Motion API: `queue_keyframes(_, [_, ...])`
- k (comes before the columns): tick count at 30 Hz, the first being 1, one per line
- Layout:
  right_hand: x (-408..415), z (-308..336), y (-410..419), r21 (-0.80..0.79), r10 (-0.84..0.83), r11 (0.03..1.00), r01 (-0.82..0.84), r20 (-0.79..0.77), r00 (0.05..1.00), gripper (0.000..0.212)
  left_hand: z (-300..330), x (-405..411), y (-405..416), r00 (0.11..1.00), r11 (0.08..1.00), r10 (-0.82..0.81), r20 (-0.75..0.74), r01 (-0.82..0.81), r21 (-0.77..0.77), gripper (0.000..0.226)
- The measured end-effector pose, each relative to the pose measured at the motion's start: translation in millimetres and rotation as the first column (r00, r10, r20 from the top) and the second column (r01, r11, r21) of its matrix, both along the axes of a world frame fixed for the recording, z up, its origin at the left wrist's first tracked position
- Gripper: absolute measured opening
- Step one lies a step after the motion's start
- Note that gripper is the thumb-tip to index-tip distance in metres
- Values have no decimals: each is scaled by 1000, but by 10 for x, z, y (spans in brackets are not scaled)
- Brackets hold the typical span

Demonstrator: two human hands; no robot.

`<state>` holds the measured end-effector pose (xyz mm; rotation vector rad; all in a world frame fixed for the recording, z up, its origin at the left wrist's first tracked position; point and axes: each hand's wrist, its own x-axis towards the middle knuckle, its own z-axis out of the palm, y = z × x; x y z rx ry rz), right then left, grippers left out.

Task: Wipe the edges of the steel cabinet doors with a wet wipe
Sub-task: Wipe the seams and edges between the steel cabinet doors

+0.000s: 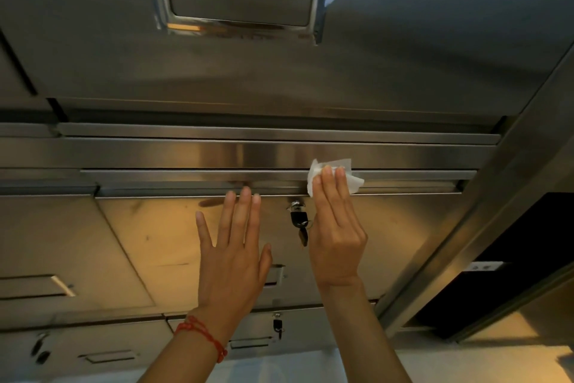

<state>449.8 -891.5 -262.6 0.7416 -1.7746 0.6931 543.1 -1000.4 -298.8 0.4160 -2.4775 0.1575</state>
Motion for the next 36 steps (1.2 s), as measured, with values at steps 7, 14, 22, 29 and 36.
queue_keyframes(7, [234, 69, -282, 7, 86, 996, -86, -4, 996, 35, -7, 47, -65, 999, 1000, -29, 22, 29, -3, 67])
queue_keyframes(14, [348, 74, -456, 22, 132, 991, -132, -20, 991, 43, -11, 187, -198, 1000, 999, -30, -3, 30, 31, 67])
queue_keyframes(22, [519, 61, -743, 16, 125, 992, -124, -53, 991, 43, 43, 386, -485, 999, 998, 15, -33, -13, 65, 68])
queue_keyframes(29, [651, 50, -968, 25, 164, 986, -163, -60, 985, 40, 28, 505, -642, 999, 998, 26, -42, -23, 58, 68])
queue_keyframes(36, [675, 61, -1011, 50, 171, 985, -167, -99, 980, 38, 29, 527, -666, 998, 998, 19, -56, -16, 67, 70])
